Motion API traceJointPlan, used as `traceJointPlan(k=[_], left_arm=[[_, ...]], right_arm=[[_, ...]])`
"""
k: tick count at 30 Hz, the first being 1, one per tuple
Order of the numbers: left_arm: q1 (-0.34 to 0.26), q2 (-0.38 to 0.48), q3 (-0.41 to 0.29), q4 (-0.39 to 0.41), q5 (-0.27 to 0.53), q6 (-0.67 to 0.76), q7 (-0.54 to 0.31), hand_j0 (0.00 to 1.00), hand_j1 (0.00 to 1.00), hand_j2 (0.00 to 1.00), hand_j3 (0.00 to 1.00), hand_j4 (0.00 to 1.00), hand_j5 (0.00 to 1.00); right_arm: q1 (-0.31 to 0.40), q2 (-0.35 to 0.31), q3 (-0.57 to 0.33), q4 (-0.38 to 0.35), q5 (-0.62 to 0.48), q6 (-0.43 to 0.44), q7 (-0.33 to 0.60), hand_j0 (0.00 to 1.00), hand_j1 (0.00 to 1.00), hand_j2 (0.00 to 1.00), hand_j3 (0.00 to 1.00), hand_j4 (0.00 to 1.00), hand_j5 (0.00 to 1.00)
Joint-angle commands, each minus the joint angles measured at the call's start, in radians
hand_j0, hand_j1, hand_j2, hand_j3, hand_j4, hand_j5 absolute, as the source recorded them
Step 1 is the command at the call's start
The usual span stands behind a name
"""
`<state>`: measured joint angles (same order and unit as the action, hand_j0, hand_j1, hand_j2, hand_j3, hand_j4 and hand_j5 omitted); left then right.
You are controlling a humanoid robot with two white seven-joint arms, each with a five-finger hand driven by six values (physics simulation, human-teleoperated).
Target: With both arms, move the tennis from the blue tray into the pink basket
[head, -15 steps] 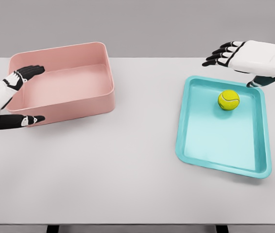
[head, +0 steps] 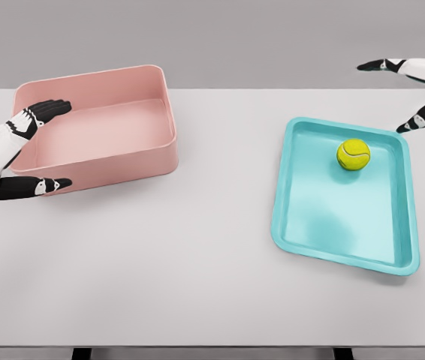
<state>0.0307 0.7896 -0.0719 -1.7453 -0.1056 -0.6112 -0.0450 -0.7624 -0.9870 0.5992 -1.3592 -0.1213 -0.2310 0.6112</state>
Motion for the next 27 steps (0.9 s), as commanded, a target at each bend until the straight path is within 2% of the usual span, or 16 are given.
traceJointPlan(k=[1,5,9,12,16,19,27], left_arm=[[0.000,0.000,0.000,0.000,0.006,0.000,0.001,1.00,1.00,1.00,1.00,1.00,1.00],[0.002,-0.001,0.000,0.000,0.007,0.000,0.001,1.00,1.00,1.00,1.00,1.00,1.00],[0.002,-0.003,0.000,0.000,0.007,0.000,0.001,1.00,1.00,1.00,1.00,1.00,1.00],[0.002,-0.004,-0.002,-0.002,0.007,0.000,0.001,1.00,1.00,1.00,1.00,1.00,1.00],[0.002,-0.004,-0.002,-0.002,0.007,0.000,0.001,1.00,1.00,1.00,1.00,1.00,1.00],[0.002,-0.004,-0.003,-0.002,0.007,0.000,0.001,1.00,1.00,1.00,1.00,1.00,1.00],[0.002,-0.006,-0.005,-0.002,0.007,0.000,0.001,1.00,1.00,1.00,1.00,1.00,1.00]], right_arm=[[0.000,0.041,0.007,0.126,-0.052,0.010,0.000,1.00,1.00,1.00,1.00,1.00,1.00],[0.000,0.045,0.108,0.132,-0.038,-0.001,0.000,1.00,1.00,1.00,1.00,1.00,1.00],[0.002,0.031,0.165,0.126,-0.034,-0.050,0.000,1.00,1.00,1.00,1.00,1.00,1.00],[0.000,0.031,0.202,0.132,-0.028,-0.056,0.000,1.00,1.00,1.00,1.00,1.00,1.00],[-0.002,0.054,0.203,0.186,0.014,-0.056,0.000,1.00,1.00,1.00,1.00,1.00,1.00],[-0.003,0.102,0.203,0.247,0.048,-0.057,0.000,1.00,1.00,1.00,1.00,1.00,1.00],[-0.021,0.113,0.203,0.279,0.049,-0.059,0.000,1.00,1.00,1.00,1.00,1.00,1.00]])
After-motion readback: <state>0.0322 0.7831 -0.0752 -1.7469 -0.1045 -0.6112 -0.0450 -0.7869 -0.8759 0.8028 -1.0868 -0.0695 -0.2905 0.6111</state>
